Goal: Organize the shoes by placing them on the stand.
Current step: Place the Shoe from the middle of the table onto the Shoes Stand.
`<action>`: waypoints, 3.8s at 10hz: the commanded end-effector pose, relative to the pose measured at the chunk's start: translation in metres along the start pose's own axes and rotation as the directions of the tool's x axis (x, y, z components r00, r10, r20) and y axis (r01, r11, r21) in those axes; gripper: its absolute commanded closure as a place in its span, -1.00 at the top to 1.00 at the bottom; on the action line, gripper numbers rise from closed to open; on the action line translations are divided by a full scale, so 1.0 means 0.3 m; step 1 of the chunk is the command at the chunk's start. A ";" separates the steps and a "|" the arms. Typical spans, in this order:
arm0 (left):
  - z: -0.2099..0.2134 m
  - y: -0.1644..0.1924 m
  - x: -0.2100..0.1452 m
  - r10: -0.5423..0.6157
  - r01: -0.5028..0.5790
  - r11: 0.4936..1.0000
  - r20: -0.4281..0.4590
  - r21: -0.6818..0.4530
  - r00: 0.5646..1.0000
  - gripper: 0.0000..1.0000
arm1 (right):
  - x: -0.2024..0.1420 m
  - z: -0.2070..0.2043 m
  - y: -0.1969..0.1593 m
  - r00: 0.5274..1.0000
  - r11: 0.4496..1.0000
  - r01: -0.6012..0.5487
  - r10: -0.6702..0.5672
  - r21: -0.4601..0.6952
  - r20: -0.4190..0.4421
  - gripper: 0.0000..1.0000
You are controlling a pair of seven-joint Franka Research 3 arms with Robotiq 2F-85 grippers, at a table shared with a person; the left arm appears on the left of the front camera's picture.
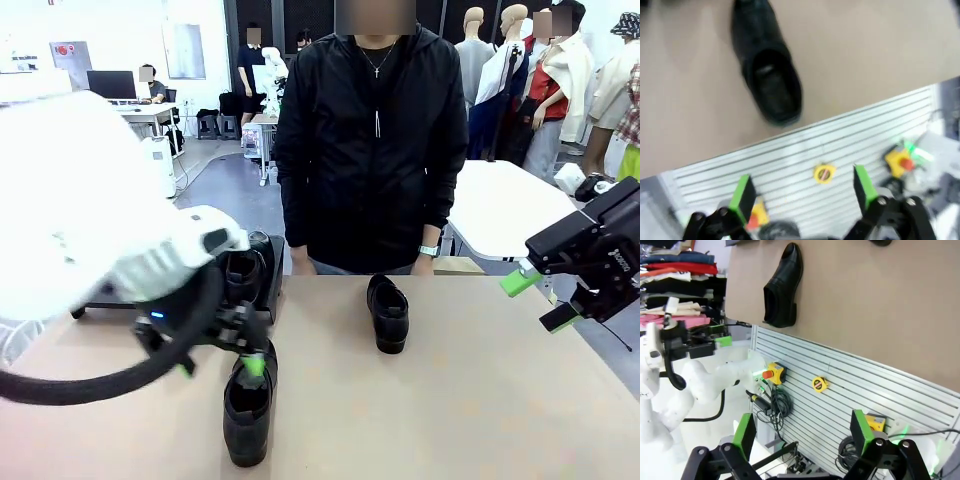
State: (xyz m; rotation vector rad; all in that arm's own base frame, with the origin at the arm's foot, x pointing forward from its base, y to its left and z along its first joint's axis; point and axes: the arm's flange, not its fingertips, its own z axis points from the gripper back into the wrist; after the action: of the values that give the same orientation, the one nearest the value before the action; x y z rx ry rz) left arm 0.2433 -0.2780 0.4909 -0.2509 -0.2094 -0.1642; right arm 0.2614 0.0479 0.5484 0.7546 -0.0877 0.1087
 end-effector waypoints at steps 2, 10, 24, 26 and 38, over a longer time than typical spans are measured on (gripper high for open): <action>0.000 0.000 0.000 0.000 0.000 1.000 0.000 0.000 1.000 1.00 | 0.001 0.009 -0.002 1.000 0.999 -0.024 0.024 0.022 0.000 1.00; -0.378 -0.072 0.244 0.084 -0.088 0.992 0.047 0.093 0.995 1.00 | 0.001 0.009 -0.002 1.000 0.999 -0.024 0.024 0.022 0.000 1.00; -0.582 -0.041 0.200 0.101 -0.100 0.960 0.009 0.261 0.995 -1.00 | 0.001 0.009 -0.002 1.000 0.999 -0.024 0.024 0.022 0.000 1.00; -0.553 -0.052 0.183 0.093 -0.094 0.959 0.014 0.266 0.996 -1.00 | 0.001 0.009 -0.002 1.000 0.999 -0.024 0.024 0.022 0.000 1.00; -0.089 -0.142 -0.109 -0.347 0.334 0.935 0.120 0.121 0.930 -1.00 | 0.001 0.009 -0.002 1.000 0.999 -0.024 0.024 0.022 0.000 1.00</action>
State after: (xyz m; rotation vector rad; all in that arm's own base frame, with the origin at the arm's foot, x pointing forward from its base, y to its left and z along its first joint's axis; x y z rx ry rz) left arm 0.2066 -0.3177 0.4618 -0.1045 -0.3876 -0.4828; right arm 0.2612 0.0475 0.5483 0.7545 -0.0864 0.1085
